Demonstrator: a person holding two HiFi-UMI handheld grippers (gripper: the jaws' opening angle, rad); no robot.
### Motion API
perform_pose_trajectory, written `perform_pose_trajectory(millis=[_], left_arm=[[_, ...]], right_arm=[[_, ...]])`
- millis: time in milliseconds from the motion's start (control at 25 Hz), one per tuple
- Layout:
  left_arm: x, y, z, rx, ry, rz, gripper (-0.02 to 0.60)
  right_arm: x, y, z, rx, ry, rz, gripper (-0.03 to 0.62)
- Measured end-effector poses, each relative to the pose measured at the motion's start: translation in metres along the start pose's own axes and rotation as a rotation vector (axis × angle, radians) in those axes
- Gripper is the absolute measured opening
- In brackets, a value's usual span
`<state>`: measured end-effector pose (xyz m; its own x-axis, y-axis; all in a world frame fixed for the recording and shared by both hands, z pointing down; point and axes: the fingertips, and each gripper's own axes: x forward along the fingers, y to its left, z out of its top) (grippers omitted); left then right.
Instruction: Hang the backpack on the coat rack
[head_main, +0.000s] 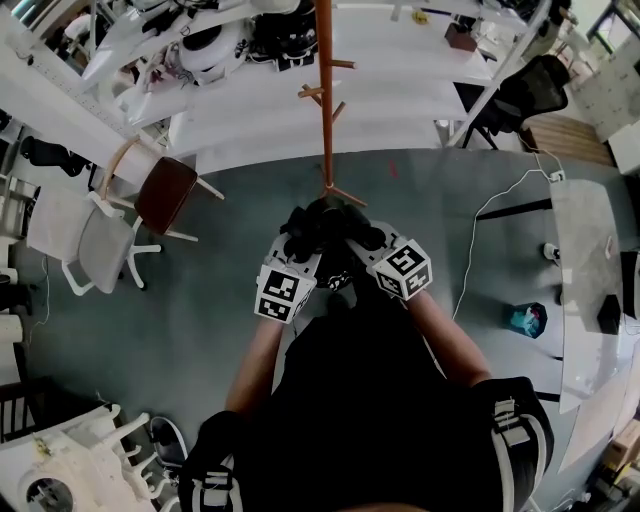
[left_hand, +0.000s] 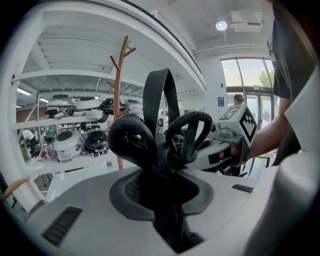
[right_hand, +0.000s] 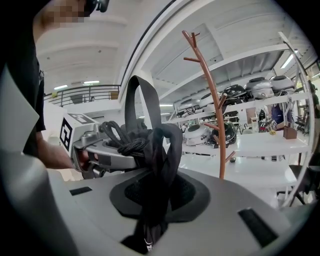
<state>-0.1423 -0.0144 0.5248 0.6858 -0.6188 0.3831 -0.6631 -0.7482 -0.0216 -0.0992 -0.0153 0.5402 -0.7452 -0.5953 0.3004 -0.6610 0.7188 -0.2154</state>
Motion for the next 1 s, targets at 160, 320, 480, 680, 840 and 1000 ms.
perform_pose_trajectory(millis=[160, 320, 480, 680, 840, 1000], left_arm=[[0.004, 0.007, 0.0, -0.002, 0.002, 0.007, 0.092], [0.009, 0.013, -0.003, -0.005, 0.025, 0.007, 0.092], [0.016, 0.03, -0.003, -0.011, 0.033, 0.02, 0.092], [0.03, 0.05, -0.002, -0.018, 0.046, 0.032, 0.092], [0.041, 0.066, 0.002, -0.027, 0.047, 0.032, 0.092], [0.054, 0.083, 0.008, -0.036, 0.051, 0.031, 0.092]], right_arm=[[0.007, -0.005, 0.002, -0.005, 0.002, 0.015, 0.078], [0.014, -0.011, 0.003, -0.001, 0.01, 0.024, 0.078], [0.029, -0.019, 0.007, 0.008, 0.008, 0.029, 0.078], [0.047, -0.035, 0.011, 0.022, 0.008, 0.033, 0.078], [0.06, -0.047, 0.018, 0.036, 0.018, 0.039, 0.078], [0.075, -0.062, 0.025, 0.043, 0.024, 0.041, 0.078]])
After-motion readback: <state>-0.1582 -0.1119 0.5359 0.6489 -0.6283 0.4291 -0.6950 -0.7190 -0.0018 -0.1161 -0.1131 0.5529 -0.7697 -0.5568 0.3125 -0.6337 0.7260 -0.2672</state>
